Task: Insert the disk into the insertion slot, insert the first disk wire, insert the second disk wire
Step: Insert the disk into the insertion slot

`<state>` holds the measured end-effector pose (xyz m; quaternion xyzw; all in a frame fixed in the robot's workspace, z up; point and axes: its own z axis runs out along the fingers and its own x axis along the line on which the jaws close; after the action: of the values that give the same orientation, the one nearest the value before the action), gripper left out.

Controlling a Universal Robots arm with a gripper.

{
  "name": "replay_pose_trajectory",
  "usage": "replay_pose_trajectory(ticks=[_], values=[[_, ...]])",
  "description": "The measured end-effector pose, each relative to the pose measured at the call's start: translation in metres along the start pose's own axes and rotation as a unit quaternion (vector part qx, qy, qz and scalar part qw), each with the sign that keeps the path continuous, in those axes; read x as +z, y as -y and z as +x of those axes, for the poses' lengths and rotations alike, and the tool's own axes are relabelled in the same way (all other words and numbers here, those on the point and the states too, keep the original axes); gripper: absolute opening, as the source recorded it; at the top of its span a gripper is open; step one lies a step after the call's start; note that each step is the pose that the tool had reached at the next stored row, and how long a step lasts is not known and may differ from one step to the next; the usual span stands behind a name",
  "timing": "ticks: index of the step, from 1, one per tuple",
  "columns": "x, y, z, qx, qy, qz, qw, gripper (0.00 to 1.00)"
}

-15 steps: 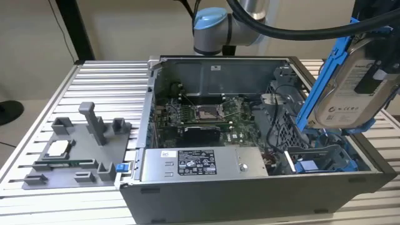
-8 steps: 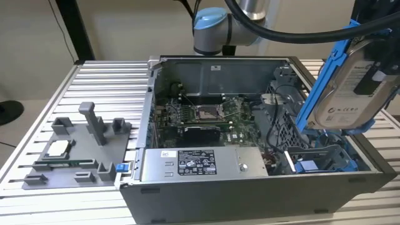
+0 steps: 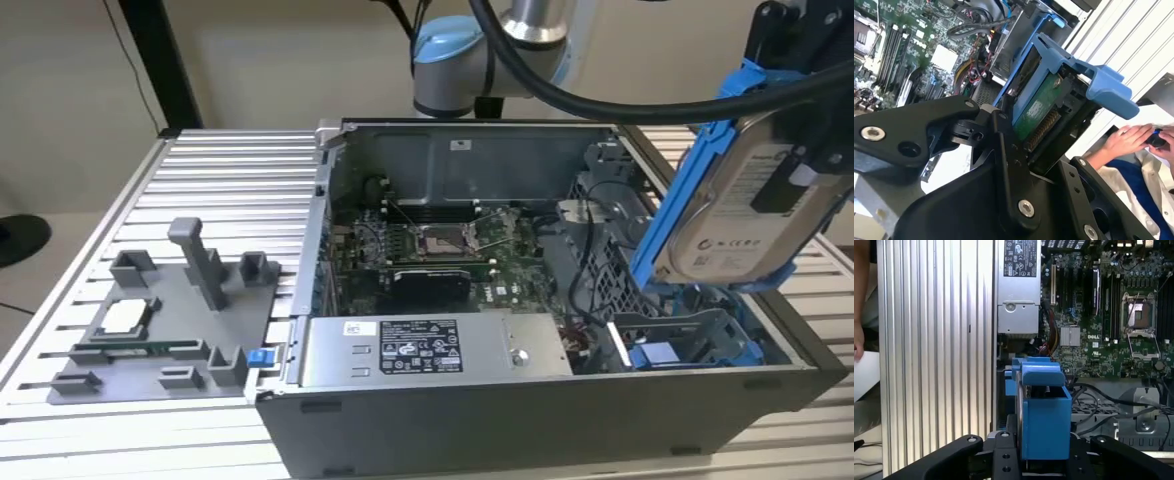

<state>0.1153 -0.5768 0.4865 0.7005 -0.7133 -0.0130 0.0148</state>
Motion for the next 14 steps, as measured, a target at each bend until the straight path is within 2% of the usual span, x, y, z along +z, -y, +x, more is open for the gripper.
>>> replay_pose_trajectory(ticks=[14], values=[[0.0096,0.0043,0.0000,0.000,0.0000,0.0000,1.0000,0.00]])
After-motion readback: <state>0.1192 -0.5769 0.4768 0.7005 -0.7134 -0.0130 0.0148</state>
